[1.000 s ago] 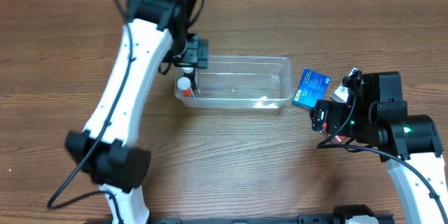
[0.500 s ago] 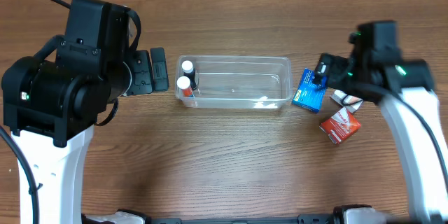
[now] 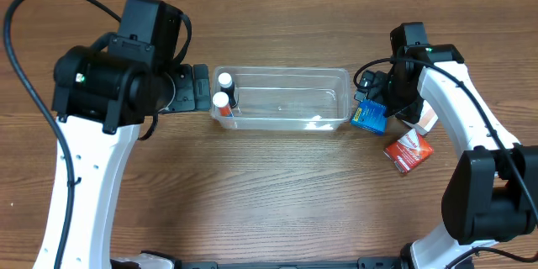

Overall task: Pack container
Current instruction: 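Grasp the blue VapoDrops box with the right gripper and lift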

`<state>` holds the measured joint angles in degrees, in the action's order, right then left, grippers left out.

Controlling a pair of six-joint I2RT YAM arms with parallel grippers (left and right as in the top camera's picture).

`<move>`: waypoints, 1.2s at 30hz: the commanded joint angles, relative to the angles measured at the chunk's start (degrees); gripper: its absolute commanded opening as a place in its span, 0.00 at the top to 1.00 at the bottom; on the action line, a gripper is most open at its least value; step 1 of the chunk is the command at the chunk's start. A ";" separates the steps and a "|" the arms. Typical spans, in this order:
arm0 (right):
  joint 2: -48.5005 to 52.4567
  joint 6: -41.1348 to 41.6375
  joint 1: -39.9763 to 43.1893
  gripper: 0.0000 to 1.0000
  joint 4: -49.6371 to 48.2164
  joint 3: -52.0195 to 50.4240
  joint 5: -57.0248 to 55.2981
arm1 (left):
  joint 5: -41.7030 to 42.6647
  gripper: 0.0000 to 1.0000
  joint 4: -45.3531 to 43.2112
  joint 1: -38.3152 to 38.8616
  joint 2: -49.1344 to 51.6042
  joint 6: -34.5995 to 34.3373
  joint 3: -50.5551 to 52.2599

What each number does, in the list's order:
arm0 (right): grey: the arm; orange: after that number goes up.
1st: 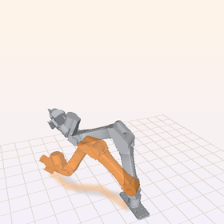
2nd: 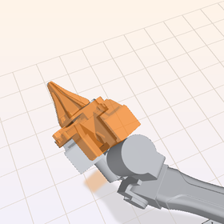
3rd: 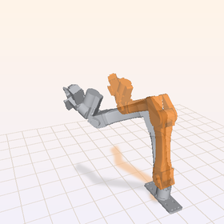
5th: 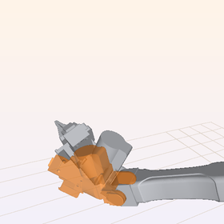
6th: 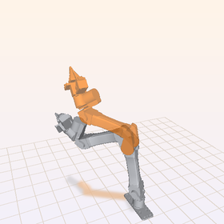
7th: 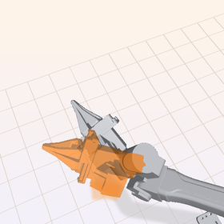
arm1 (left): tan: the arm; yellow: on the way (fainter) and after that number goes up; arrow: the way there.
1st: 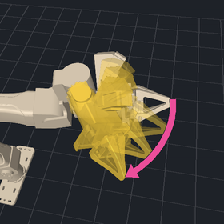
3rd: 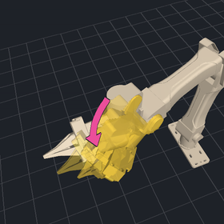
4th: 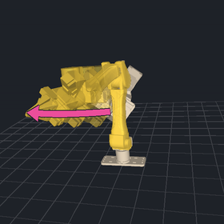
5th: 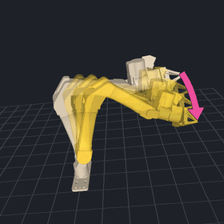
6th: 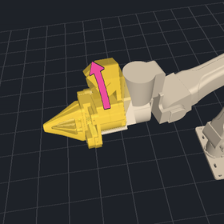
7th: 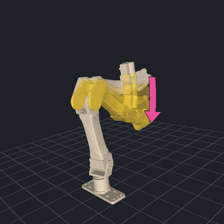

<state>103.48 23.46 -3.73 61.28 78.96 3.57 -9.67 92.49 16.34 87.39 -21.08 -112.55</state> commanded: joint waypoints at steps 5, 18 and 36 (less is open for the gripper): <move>0.37 1.88 0.37 0.00 -1.92 -1.81 -1.03 | 0.52 0.00 -1.81 -0.68 -0.09 -1.25 1.84; 4.94 1.86 0.37 0.00 -5.53 -1.81 -2.62 | 0.52 0.00 -1.90 -0.68 -0.09 -1.25 1.84; 11.78 1.84 0.37 0.13 -8.09 -1.79 -2.62 | 0.52 0.00 -1.90 -0.68 -0.09 -1.25 1.84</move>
<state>115.09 24.86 -3.46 53.52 77.34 1.21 -9.45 90.76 16.34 87.39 -21.08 -110.80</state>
